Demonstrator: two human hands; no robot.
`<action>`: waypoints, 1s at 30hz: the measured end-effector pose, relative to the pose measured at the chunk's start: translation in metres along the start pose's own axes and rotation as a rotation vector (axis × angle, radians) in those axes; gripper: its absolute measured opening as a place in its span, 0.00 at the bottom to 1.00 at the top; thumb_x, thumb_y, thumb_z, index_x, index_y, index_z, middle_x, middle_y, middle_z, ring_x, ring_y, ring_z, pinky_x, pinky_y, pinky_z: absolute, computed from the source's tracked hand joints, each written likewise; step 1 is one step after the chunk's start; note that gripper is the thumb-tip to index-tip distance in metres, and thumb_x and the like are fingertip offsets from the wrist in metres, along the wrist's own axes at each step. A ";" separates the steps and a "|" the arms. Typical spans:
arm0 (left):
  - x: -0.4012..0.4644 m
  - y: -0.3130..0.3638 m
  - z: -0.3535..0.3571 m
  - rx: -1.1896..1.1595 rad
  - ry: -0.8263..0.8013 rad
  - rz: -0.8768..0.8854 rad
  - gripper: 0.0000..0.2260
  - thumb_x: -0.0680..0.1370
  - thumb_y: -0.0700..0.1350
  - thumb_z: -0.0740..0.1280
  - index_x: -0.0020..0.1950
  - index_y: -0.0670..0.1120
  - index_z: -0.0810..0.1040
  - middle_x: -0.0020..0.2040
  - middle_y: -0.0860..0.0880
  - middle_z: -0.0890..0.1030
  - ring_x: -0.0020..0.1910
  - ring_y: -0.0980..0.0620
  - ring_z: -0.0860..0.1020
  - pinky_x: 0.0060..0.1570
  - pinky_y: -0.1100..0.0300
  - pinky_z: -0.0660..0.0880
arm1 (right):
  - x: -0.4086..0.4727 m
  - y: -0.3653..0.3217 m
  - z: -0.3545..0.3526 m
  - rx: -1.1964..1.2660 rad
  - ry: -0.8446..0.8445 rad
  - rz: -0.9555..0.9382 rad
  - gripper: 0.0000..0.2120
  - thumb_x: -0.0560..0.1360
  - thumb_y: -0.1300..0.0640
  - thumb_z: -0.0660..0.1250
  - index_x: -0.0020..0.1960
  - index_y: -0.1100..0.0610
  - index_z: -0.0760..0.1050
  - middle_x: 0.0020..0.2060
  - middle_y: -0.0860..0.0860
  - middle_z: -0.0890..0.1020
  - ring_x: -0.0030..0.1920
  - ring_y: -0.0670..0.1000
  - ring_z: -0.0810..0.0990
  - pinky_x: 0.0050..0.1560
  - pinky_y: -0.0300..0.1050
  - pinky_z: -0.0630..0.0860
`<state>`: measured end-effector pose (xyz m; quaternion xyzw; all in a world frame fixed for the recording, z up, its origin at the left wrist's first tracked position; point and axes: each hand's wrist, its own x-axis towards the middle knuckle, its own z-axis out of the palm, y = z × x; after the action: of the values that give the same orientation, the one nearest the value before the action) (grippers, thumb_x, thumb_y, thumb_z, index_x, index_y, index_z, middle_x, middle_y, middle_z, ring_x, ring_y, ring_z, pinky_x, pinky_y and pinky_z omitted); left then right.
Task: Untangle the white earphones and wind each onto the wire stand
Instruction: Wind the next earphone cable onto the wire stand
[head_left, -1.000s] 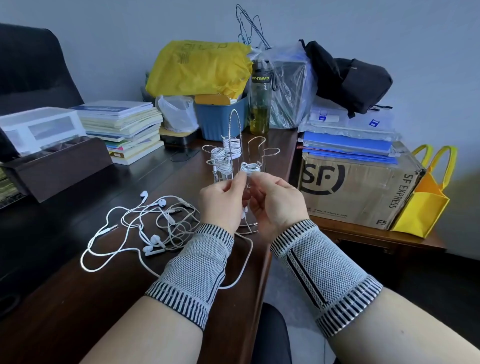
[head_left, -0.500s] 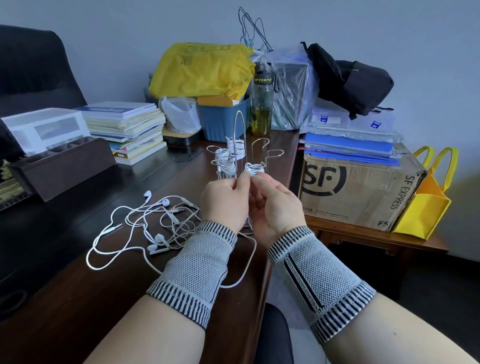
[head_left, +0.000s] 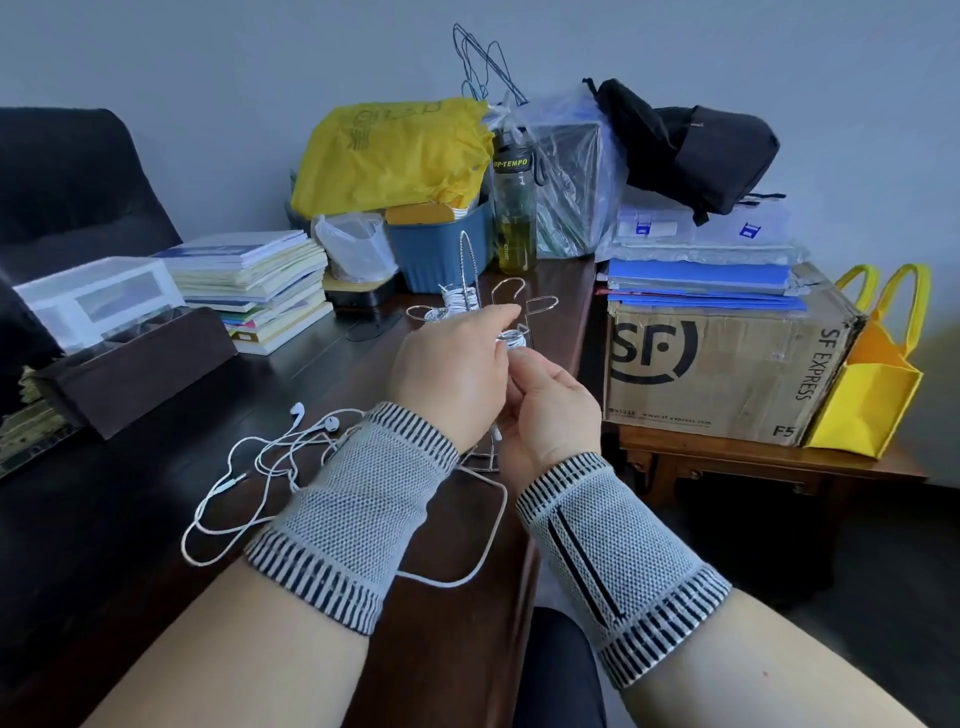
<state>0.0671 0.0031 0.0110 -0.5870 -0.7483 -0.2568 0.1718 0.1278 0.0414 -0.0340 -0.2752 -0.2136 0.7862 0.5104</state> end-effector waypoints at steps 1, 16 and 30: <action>0.007 0.000 -0.003 0.076 -0.083 0.019 0.18 0.81 0.44 0.62 0.71 0.54 0.73 0.63 0.51 0.81 0.62 0.48 0.78 0.61 0.51 0.75 | 0.000 -0.001 0.000 0.011 0.011 0.007 0.07 0.72 0.66 0.71 0.50 0.65 0.81 0.31 0.53 0.82 0.31 0.48 0.78 0.37 0.43 0.75; 0.031 -0.006 -0.009 0.247 -0.225 0.059 0.10 0.81 0.47 0.63 0.58 0.55 0.81 0.52 0.50 0.82 0.51 0.47 0.79 0.46 0.56 0.73 | -0.001 -0.008 0.004 0.196 0.039 0.134 0.04 0.75 0.65 0.69 0.49 0.63 0.80 0.38 0.55 0.84 0.36 0.47 0.81 0.36 0.36 0.76; 0.035 -0.015 -0.008 0.131 -0.248 0.081 0.03 0.78 0.46 0.67 0.48 0.52 0.81 0.45 0.52 0.83 0.47 0.49 0.79 0.47 0.54 0.77 | 0.000 -0.010 -0.004 0.088 0.037 0.120 0.04 0.75 0.65 0.68 0.43 0.58 0.78 0.35 0.52 0.82 0.33 0.46 0.79 0.33 0.36 0.74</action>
<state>0.0432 0.0233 0.0341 -0.6316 -0.7545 -0.1257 0.1262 0.1372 0.0454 -0.0310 -0.2793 -0.1526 0.8188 0.4778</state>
